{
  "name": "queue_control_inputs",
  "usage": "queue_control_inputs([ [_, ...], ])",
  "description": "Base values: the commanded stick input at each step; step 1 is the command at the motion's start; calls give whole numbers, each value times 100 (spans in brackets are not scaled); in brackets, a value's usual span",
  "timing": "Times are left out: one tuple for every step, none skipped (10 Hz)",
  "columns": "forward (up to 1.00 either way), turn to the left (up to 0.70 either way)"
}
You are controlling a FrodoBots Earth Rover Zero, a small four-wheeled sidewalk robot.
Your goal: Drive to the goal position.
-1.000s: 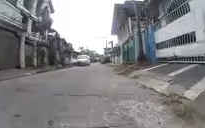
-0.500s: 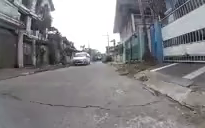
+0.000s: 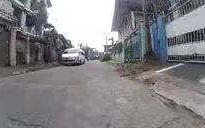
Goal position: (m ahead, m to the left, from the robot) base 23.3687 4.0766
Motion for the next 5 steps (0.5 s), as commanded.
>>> queue_control_inputs([
  [100, 38],
  [100, 6],
  [100, 1],
  [100, 1],
  [100, 1],
])
